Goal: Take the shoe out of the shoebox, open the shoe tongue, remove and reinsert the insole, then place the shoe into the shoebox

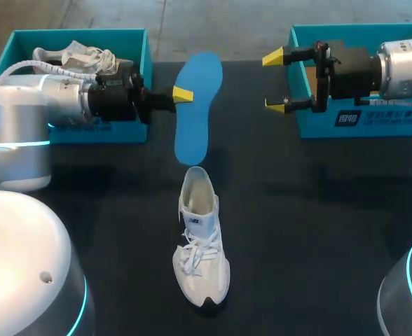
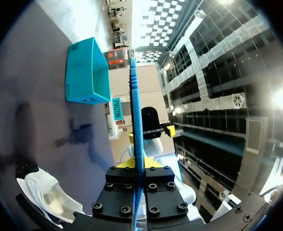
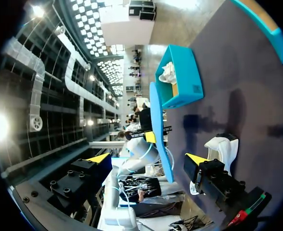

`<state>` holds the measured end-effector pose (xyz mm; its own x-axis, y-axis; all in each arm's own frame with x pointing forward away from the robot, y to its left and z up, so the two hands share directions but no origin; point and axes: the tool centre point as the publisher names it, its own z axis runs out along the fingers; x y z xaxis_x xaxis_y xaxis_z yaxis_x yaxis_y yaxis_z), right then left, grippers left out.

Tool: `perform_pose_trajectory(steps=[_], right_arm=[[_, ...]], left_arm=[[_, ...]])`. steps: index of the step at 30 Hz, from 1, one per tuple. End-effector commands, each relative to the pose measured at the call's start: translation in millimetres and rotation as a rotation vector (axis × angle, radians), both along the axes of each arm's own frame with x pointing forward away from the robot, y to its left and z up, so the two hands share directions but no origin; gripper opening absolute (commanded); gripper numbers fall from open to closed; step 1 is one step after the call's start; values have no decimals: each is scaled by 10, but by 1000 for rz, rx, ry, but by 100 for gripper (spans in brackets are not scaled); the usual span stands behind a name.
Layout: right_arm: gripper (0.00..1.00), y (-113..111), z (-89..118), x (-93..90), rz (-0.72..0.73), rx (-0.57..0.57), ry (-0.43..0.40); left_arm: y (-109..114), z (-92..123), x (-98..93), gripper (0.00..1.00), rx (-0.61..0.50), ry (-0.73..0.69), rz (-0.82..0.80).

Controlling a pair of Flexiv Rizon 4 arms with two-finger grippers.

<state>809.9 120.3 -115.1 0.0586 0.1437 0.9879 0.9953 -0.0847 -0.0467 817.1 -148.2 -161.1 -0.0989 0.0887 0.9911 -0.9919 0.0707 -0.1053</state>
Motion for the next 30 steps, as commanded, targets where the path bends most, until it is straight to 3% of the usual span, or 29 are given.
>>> perform_pose_trajectory(steps=[1,25,30], right_arm=[[100,7,-4,-8,-3,-1,0],[100,7,-4,-8,-3,-1,0],[100,62,254,19,9,-176,2]], left_arm=[[3,-10,-12,0,-9,38,2],[-3,-23,-21,0,15,91,15],[-3,-23,-21,0,15,91,15]])
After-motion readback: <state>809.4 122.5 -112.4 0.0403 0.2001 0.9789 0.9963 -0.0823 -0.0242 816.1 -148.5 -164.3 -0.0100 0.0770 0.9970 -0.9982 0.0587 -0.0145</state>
